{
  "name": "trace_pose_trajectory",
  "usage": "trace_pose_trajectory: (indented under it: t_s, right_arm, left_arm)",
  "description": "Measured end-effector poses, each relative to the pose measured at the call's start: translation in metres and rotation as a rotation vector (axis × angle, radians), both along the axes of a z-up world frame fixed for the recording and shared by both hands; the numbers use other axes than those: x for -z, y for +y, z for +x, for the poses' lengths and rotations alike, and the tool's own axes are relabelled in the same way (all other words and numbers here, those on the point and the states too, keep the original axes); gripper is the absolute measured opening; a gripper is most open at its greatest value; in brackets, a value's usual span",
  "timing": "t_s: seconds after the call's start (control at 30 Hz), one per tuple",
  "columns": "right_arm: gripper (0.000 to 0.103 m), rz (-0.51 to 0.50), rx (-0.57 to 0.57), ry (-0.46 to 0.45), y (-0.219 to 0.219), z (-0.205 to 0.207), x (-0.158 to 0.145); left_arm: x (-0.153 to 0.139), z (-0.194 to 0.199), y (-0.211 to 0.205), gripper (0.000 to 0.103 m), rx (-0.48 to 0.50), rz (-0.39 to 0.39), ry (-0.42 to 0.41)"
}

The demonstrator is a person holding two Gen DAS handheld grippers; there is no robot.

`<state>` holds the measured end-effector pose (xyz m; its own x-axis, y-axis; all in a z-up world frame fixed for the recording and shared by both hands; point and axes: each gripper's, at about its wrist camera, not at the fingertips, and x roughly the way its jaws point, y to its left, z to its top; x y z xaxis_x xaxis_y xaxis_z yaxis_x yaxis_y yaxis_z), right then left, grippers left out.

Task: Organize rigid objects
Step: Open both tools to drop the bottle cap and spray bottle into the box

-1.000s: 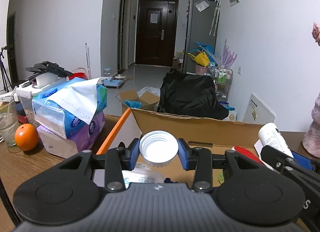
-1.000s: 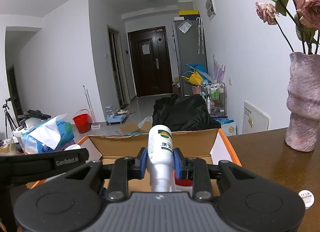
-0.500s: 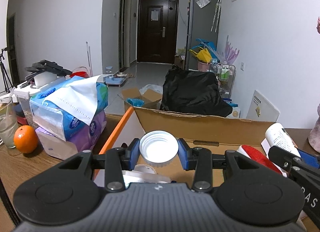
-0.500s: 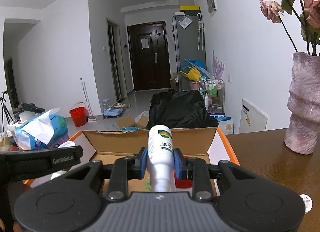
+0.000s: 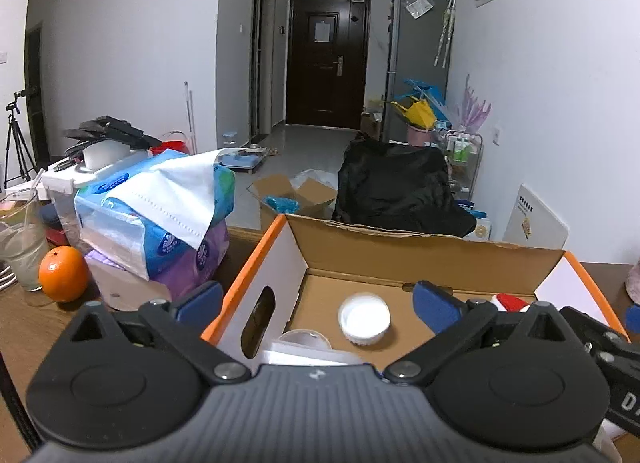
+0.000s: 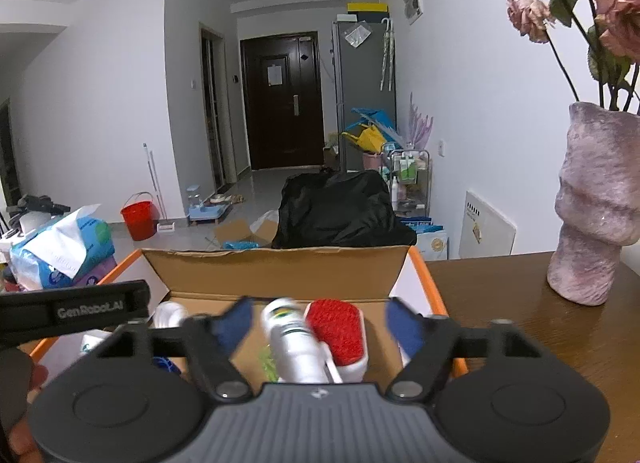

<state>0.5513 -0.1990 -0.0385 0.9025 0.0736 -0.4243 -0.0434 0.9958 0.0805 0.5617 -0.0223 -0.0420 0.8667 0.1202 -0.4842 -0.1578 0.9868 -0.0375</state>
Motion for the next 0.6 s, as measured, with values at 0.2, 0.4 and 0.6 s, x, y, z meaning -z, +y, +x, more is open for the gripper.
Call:
trace_pose_trajectory:
  t_s: [0.2, 0.4, 0.6]
  right_arm:
    - [0.103, -0.003, 0.009, -0.025, -0.0025, -0.0054, -0.0018]
    - [0.103, -0.014, 0.012, -0.017, -0.0006, -0.003, -0.0025]
    - [0.103, -0.025, 0.009, -0.015, 0.0024, -0.0042, -0.0041]
  left_arm:
    - [0.0004, 0.0, 0.0002, 0.103, -0.011, 0.008, 0.006]
    - [0.0002, -0.0003, 0.0001, 0.103, -0.013, 0.009, 0.007]
    - [0.0003, -0.001, -0.0009, 0.103, -0.013, 0.017, 0.006]
